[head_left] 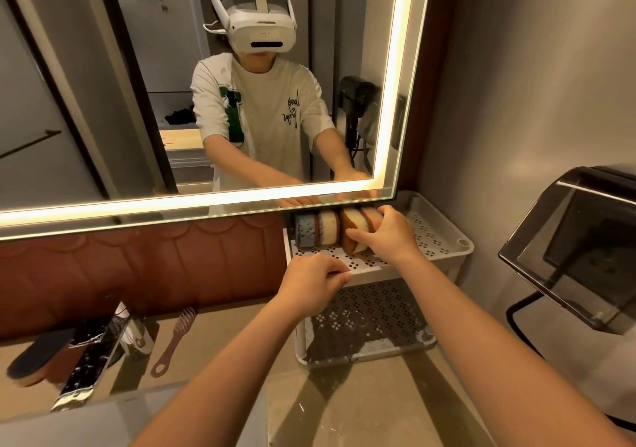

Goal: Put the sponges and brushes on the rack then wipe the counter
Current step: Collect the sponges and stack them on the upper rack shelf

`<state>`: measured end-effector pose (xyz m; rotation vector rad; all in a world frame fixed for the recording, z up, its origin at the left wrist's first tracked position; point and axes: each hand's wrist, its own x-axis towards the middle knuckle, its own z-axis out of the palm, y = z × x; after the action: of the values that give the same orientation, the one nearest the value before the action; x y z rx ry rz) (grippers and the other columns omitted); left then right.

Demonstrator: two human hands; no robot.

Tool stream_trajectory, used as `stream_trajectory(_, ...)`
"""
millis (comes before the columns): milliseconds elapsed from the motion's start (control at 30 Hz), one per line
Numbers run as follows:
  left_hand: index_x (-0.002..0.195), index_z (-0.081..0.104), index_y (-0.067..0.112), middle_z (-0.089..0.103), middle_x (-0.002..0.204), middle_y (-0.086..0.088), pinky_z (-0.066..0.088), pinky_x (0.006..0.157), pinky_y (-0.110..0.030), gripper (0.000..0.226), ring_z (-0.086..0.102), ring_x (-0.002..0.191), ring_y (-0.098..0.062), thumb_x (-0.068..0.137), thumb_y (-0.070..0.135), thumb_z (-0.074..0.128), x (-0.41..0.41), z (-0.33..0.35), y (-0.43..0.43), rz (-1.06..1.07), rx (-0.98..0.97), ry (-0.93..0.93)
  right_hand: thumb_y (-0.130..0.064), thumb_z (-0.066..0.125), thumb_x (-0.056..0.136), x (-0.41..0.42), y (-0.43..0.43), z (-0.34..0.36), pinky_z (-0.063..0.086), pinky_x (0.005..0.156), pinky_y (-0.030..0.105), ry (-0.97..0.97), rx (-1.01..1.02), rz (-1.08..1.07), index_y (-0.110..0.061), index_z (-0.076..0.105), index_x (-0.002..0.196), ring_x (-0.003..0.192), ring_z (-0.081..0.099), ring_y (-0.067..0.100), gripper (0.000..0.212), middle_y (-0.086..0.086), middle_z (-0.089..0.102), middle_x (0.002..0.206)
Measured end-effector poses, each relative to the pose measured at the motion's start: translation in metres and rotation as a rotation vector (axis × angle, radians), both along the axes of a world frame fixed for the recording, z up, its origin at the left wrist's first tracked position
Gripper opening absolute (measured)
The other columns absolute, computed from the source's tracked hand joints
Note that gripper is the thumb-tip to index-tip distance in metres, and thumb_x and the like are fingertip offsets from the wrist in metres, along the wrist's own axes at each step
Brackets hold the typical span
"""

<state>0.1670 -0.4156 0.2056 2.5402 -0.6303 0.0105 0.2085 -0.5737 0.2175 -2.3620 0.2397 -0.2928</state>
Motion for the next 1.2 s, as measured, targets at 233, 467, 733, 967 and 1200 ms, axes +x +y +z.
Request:
stream_trajectory(233, 0.113, 0.068, 0.020, 0.070, 0.108, 0.002, 0.048, 0.090, -0.033, 0.029, 0.062, 0.097, -0.013, 0.094, 0.033, 0.051, 0.002, 0.002, 0.000, -0.016, -0.003, 0.034, -0.061, 0.073, 0.061, 0.009, -0.014, -0.002, 0.048, 0.097, 0.045, 0.110, -0.065, 0.106, -0.020, 0.047, 0.131, 0.114, 0.051, 0.025, 0.084, 0.007, 0.049, 0.126)
stream_trajectory(467, 0.113, 0.068, 0.020, 0.070, 0.110, 0.003, 0.047, 0.091, -0.031, 0.029, 0.062, 0.098, -0.012, 0.094, 0.033, 0.051, 0.001, 0.003, 0.000, -0.012, -0.012, 0.045, -0.044, 0.077, 0.070, 0.022, 0.006, -0.005, 0.049, 0.091, 0.040, 0.017, -0.056, 0.002, -0.012, 0.055, 0.120, 0.110, 0.053, 0.026, 0.062, 0.009, 0.055, 0.120)
stream_trajectory(733, 0.114, 0.068, 0.021, 0.070, 0.112, 0.003, 0.047, 0.095, -0.036, 0.029, 0.062, 0.101, -0.013, 0.094, 0.034, 0.051, 0.003, 0.002, 0.000, 0.000, -0.002, 0.061, -0.039, 0.082, 0.065, 0.033, 0.010, -0.011, 0.055, 0.084, 0.044, 0.032, 0.135, -0.046, -0.011, 0.056, 0.116, 0.104, 0.059, 0.027, 0.064, 0.010, 0.059, 0.116)
stream_trajectory(967, 0.110, 0.068, 0.019, 0.069, 0.111, 0.001, 0.047, 0.095, -0.039, 0.027, 0.061, 0.102, -0.015, 0.094, 0.032, 0.051, 0.003, 0.006, -0.001, -0.008, 0.012, 0.107, -0.035, 0.080, 0.069, 0.017, 0.001, 0.000, 0.051, 0.093, 0.045, 0.052, 0.203, 0.069, -0.011, 0.051, 0.125, 0.111, 0.057, 0.024, 0.068, 0.006, 0.060, 0.118)
stream_trajectory(1200, 0.120, 0.059, 0.018, 0.063, 0.120, 0.002, 0.042, 0.101, -0.036, 0.030, 0.055, 0.113, -0.012, 0.093, 0.031, 0.051, -0.025, 0.008, 0.002, 0.054, -0.153, -0.095, -0.031, 0.071, 0.081, -0.026, 0.005, 0.011, 0.047, 0.094, 0.035, -0.029, 0.020, 0.152, -0.008, 0.053, 0.127, 0.114, 0.056, 0.023, 0.055, 0.009, 0.060, 0.123)
